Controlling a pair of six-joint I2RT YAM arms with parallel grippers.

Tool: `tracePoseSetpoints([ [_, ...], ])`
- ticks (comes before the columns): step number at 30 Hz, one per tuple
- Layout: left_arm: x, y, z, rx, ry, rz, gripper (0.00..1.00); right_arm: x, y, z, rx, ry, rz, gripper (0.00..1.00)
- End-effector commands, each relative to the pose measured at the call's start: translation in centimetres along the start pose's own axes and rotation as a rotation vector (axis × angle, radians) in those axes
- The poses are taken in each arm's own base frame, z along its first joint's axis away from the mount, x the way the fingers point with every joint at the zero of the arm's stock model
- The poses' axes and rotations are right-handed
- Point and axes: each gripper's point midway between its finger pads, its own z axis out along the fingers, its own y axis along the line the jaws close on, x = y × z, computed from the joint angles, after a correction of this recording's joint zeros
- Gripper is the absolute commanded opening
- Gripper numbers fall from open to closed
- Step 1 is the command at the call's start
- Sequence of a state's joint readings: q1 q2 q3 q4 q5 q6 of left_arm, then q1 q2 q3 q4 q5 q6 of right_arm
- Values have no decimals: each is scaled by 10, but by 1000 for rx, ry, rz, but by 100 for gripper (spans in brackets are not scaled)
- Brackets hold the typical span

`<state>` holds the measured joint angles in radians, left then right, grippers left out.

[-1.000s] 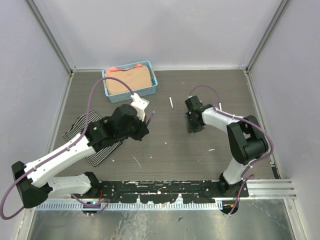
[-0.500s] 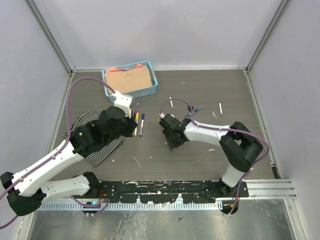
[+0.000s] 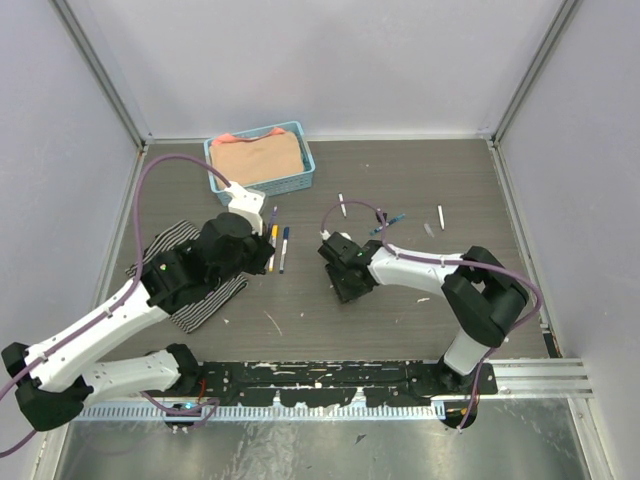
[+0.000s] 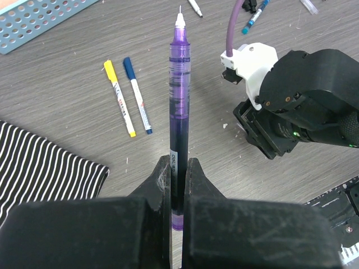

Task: Insert the pens into the pen caps
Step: Move the pen cap to the center of the board.

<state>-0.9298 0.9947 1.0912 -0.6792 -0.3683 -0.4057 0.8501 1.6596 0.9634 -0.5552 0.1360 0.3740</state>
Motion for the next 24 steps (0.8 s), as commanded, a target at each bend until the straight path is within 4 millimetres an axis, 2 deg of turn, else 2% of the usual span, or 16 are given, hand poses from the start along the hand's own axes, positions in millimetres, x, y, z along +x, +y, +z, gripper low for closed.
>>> tracePoseSetpoints([
  [1, -7, -4, 1, 10, -15, -19, 0, 9, -4, -10, 7, 0, 22, 43],
  [8, -7, -6, 3, 15, -13, -22, 0, 8, -18, -9, 70, -13, 71, 43],
  [13, -5, -2, 3, 2, -14, -19, 0, -1, -25, -8, 77, -34, 111, 43],
  [16, -6, -3, 3, 2, -13, -17, 0, -8, -36, -8, 119, -54, 129, 43],
  [24, -6, -3, 4, -1, -17, -18, 0, -17, -42, -6, 140, -66, 140, 43],
])
